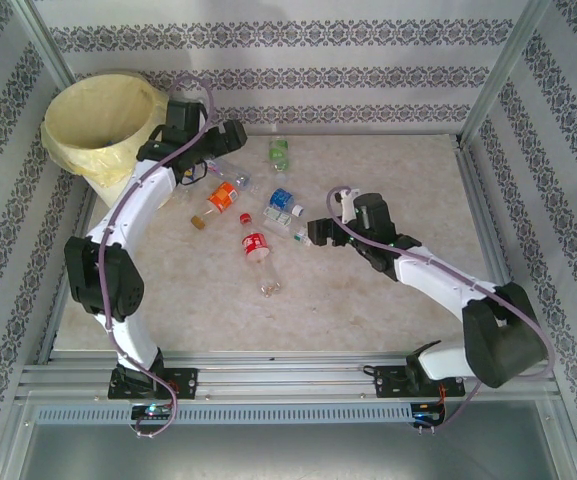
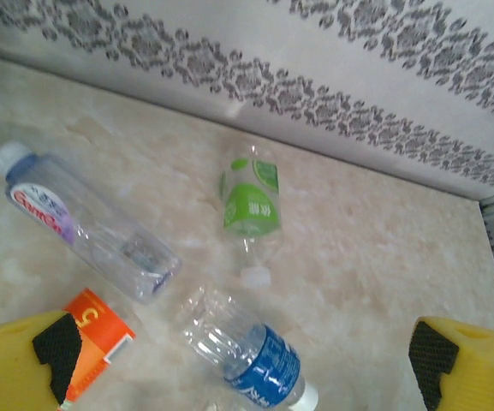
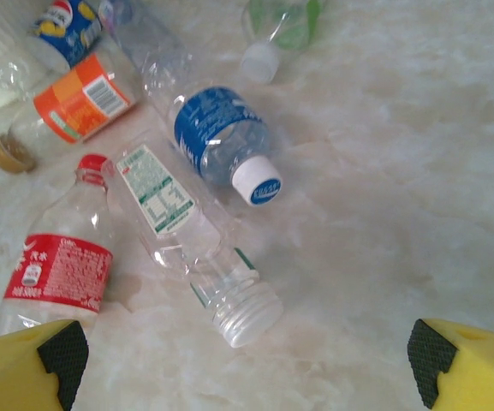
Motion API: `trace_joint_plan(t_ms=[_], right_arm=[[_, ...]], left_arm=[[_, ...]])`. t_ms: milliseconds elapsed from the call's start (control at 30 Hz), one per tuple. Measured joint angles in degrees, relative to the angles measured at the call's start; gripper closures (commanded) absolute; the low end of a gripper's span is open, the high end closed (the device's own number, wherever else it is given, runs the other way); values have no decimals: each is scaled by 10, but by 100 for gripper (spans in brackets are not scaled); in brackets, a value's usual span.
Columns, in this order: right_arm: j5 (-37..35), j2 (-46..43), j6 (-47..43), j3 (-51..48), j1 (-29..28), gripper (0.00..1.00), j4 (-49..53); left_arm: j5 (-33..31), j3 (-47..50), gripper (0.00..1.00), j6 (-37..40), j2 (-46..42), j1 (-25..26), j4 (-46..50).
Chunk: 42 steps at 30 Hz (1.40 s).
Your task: Put the plastic bottles in the bin
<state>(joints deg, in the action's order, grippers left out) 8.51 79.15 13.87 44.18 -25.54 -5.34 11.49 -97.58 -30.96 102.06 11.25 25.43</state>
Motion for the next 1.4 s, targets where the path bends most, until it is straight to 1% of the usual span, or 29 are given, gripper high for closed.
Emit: trace_joint_plan(t_ms=[200,300,500,667,833,967,1300,1400], right_arm=[[1,60,-22,23,-14,4,1],[1,94,-41,43,-21,6,12],[14,175,-114,134,-36,8,97],[9,219,-161,188,-54,9,152],[-4,271,-183,238,-63,20,195],[-13,306,-188,265,-66,26,219],[-52,350,-188,288,-74,43,237],[-60,350,-188,292,-82,50,235]], left_arm=[[-4,73,0,-15,-48,-1,-23],[-15,104,0,-17,-76,-1,-28],[-44,132,0,-17,-107,-1,-30],[-66,144,0,-17,-119,-1,-30],[-79,151,0,-16,-121,-1,-30],[-88,152,0,-12,-121,-1,-29],[-99,152,0,-8,-121,-1,-29],[-101,152,0,-8,-121,-1,-28]])
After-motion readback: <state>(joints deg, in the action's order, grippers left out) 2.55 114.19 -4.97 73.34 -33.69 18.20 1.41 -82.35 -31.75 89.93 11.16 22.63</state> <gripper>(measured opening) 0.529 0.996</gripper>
